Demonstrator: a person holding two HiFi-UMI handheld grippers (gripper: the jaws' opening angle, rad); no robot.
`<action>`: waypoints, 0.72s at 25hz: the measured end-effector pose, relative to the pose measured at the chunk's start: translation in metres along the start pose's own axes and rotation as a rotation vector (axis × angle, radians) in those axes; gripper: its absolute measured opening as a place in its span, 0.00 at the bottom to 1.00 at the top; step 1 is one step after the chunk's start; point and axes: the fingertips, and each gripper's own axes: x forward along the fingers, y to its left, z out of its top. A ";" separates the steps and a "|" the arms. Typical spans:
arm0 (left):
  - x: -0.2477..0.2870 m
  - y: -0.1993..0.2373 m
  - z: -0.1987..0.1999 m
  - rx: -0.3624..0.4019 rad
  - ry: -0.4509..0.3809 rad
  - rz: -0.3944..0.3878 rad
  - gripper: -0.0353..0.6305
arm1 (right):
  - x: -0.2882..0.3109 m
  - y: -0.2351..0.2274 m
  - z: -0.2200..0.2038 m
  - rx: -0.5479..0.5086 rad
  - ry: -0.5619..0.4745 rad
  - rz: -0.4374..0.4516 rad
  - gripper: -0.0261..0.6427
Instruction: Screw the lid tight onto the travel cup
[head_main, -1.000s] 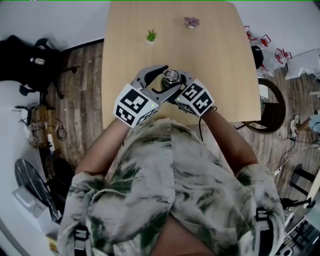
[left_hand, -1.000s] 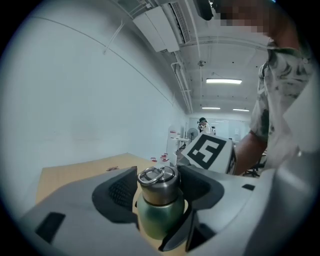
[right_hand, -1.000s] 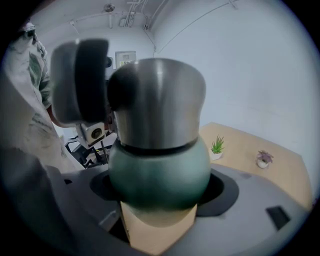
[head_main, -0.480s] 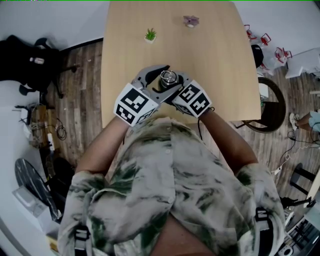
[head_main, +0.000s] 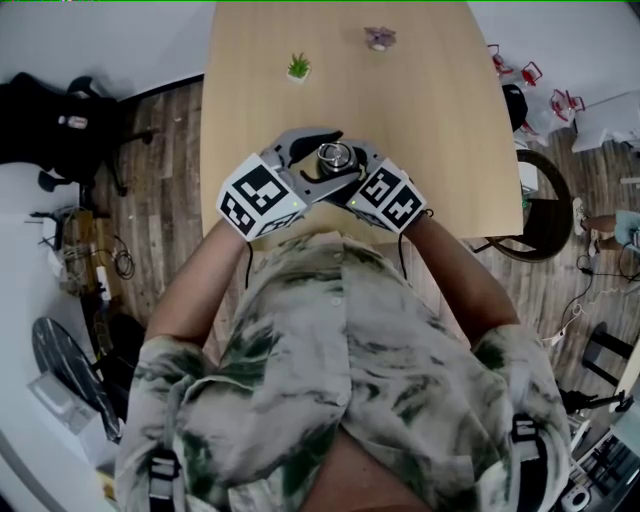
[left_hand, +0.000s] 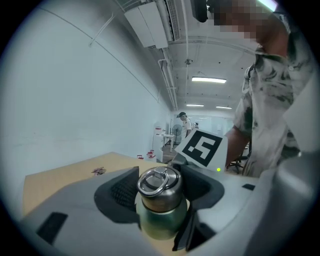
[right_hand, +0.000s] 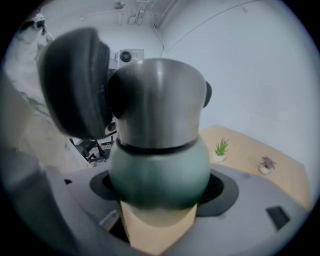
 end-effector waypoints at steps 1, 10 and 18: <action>0.001 0.000 -0.001 -0.002 0.006 -0.007 0.47 | 0.000 0.000 -0.002 -0.003 0.003 0.001 0.64; 0.007 0.000 -0.004 0.021 0.041 0.002 0.47 | -0.001 -0.003 -0.011 0.020 -0.015 0.022 0.64; -0.012 0.023 0.028 -0.025 -0.062 0.092 0.47 | -0.008 -0.019 -0.029 0.059 -0.008 0.006 0.64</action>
